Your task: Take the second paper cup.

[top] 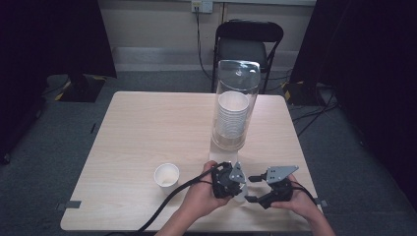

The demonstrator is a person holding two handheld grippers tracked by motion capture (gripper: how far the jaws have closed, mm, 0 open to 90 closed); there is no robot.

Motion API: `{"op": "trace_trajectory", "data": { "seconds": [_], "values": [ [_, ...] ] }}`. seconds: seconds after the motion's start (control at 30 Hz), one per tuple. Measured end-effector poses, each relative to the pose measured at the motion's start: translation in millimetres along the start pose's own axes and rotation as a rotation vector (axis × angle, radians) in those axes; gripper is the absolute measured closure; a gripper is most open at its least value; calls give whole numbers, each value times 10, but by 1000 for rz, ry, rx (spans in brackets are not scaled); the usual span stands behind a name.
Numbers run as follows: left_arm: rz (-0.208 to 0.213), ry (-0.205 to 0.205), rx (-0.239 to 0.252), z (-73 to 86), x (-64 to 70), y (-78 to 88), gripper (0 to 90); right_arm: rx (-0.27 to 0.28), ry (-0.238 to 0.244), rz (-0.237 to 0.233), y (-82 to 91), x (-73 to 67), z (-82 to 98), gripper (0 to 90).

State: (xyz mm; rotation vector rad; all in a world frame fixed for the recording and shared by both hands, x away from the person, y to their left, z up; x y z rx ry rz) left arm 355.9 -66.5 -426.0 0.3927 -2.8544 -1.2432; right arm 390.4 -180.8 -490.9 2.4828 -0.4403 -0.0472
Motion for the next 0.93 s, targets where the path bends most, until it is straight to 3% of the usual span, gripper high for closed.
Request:
{"op": "trace_trajectory", "data": {
  "seconds": [0.07,0.17,0.27,0.4,0.47,0.53,0.6,0.7,0.77,0.87,0.93],
  "values": [
    [-28,-3,42,-45,-24,-40,638,-27,7,-9,-26,-7,43,280],
    [-12,51,86,-77,-20,-17,508,-50,16,-14,-47,-19,81,281],
    [0,65,125,-99,-18,93,385,-51,5,-11,-9,8,109,272],
    [3,64,147,-5,18,279,312,-39,-29,21,101,102,146,226],
    [10,70,141,145,59,364,295,-46,-57,23,160,134,194,205],
    [20,94,141,337,110,399,282,-73,-68,77,220,211,263,163],
    [15,118,124,540,142,380,277,-87,-58,107,272,262,338,145],
    [1,132,98,791,162,292,263,-111,-90,105,299,312,459,142],
    [-3,145,105,903,172,219,263,-103,-70,122,288,327,485,140],
    [-13,153,68,1045,160,158,262,-107,-60,131,278,340,482,140],
    [-17,161,90,1080,155,108,262,-106,-56,134,278,345,486,140]
  ]
}}
Point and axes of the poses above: each handheld gripper's, and its own axes: y roughly backward along the jaws, z roughly out of its underside, x roughly to its right, the point moved 8 cm from there along -y, roughly forward along the jaws, and after that the axes turned 1 degree about z, right-handed, at the moved point
